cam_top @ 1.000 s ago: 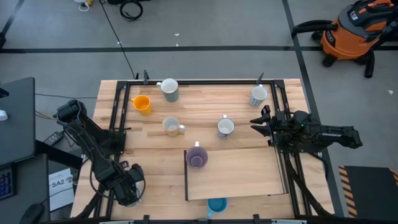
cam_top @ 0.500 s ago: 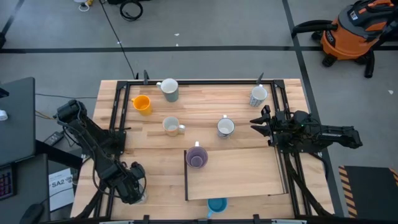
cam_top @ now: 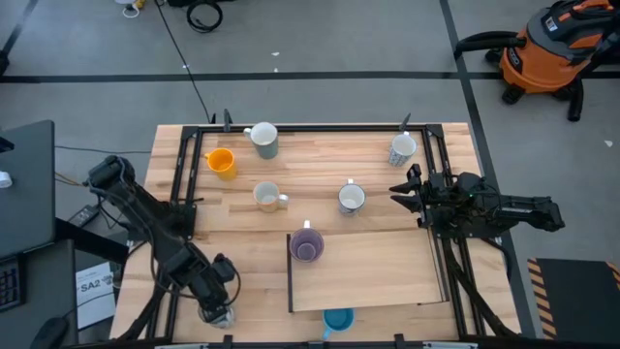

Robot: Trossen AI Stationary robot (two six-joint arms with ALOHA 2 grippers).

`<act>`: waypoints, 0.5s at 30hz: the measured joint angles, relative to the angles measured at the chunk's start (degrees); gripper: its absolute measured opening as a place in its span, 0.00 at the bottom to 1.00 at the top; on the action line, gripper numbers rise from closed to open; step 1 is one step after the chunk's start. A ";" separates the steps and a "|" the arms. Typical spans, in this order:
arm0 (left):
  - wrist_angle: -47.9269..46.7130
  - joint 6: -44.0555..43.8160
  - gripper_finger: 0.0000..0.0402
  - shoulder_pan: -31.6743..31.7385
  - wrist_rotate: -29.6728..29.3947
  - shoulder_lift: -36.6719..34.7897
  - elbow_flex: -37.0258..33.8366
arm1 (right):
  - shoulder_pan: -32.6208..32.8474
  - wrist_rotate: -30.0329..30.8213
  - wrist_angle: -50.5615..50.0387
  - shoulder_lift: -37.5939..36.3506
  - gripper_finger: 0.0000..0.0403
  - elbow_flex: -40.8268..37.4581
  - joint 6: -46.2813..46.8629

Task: Place coffee mugs
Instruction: Put the bottom white blue patterned mug on the shelf

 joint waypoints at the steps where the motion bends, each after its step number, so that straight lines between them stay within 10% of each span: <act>1: -0.68 0.73 0.07 0.34 0.01 0.00 1.14 | 0.00 0.00 0.02 0.00 0.30 -0.01 0.00; 15: -8.78 2.62 0.08 6.66 6.94 -0.04 22.79 | 0.00 0.39 0.02 0.00 0.30 -0.02 0.00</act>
